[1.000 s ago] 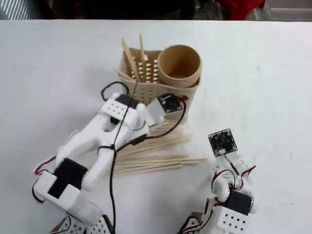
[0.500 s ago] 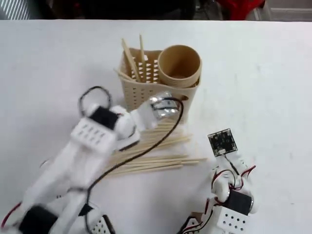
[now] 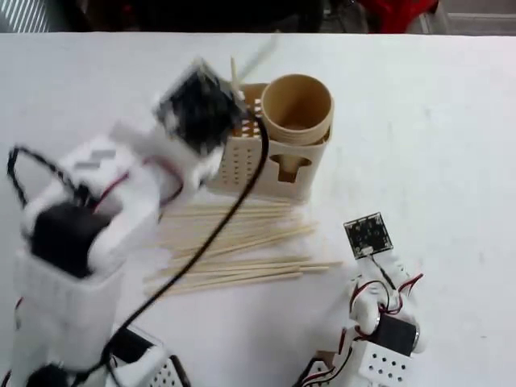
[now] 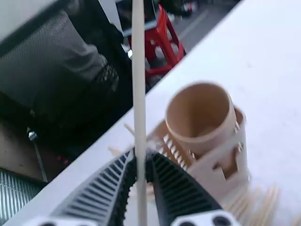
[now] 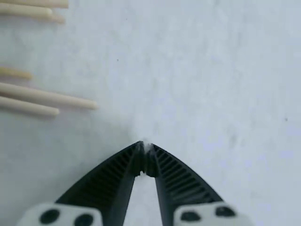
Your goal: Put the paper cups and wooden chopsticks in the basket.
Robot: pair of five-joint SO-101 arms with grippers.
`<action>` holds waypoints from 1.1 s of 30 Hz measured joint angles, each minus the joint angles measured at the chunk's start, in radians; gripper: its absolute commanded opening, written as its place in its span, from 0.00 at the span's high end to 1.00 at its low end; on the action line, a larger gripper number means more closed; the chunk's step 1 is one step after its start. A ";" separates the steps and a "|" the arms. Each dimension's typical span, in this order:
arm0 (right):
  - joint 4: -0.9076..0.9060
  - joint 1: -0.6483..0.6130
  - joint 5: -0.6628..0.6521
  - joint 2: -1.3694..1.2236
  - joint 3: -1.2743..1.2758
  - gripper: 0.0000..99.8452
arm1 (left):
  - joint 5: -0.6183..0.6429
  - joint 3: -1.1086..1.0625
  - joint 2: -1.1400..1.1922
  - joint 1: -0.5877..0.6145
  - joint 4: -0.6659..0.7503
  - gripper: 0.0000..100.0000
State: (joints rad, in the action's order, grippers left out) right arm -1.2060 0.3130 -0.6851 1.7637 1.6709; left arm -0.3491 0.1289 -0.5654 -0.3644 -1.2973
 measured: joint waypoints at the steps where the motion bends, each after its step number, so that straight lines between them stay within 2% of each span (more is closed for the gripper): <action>1: 0.000 0.000 0.000 0.000 0.000 0.98 | 0.029 0.035 0.043 0.000 0.049 0.98; 8: 0.000 0.000 0.000 0.000 0.000 0.98 | 0.181 0.161 0.265 -0.002 0.350 0.98; 13: 0.000 0.000 0.000 0.000 0.000 0.98 | 0.272 0.169 0.331 0.003 0.483 0.98; 22: 0.000 0.000 0.000 0.000 0.000 0.98 | 0.293 0.169 0.483 0.038 0.580 0.98; 24: 0.000 0.000 0.000 0.000 0.000 0.98 | 0.299 0.169 0.509 0.058 0.580 0.97; 28: 0.000 0.000 0.000 0.000 0.000 0.98 | 0.364 0.169 0.523 0.095 0.580 0.89; 33: 0.000 0.000 0.000 0.000 0.000 0.98 | 0.396 0.169 0.523 0.107 0.545 0.91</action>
State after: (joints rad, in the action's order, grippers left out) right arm -1.2060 0.3130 -0.6851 1.7637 1.6709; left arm 0.0468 0.2977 -0.0422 -0.2570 -0.7526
